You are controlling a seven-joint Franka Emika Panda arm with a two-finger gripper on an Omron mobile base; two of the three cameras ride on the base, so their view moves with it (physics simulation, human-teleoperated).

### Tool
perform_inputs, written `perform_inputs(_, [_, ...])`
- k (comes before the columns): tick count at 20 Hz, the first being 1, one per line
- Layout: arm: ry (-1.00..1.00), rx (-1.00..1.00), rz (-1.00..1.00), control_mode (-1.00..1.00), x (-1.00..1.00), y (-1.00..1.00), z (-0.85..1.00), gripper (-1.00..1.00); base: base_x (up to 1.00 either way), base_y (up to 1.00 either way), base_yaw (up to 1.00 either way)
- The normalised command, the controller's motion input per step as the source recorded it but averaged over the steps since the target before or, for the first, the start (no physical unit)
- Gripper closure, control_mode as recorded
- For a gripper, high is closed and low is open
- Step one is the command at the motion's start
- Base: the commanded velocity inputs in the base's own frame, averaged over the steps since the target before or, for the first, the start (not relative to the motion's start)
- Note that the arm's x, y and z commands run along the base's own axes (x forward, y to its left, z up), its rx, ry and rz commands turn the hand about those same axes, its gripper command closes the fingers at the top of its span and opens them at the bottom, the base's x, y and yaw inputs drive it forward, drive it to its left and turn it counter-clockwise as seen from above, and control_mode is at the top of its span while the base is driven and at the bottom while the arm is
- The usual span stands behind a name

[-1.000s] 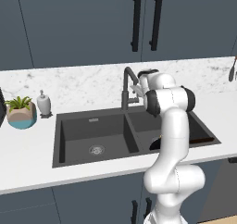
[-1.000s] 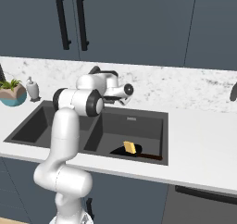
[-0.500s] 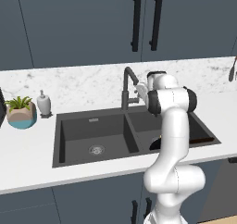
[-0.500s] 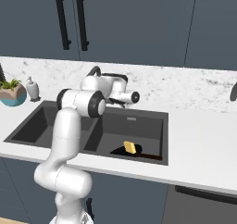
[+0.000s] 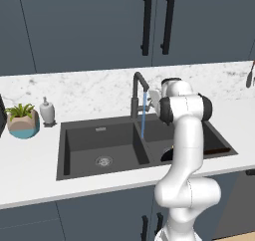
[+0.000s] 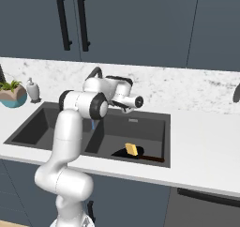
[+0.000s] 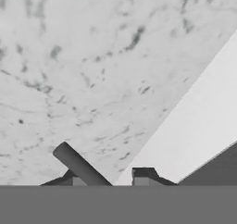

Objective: Pick the pan and sponge and place them into the sink. Then turn on the water.

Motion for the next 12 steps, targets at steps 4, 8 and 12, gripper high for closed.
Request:
perform_inputs(4, [0.1,0.13,-0.07,-1.0,0.0,-0.49,0.0,1.0,0.0,0.0,0.0])
perform_inputs(8, [0.01,0.01,0.0,-1.0,0.0,-0.14,-0.02,1.0,0.0,0.0,0.0])
perform_inputs(12, [0.0,0.0,0.0,-1.0,0.0,0.0,0.0,1.0,0.0,0.0,0.0])
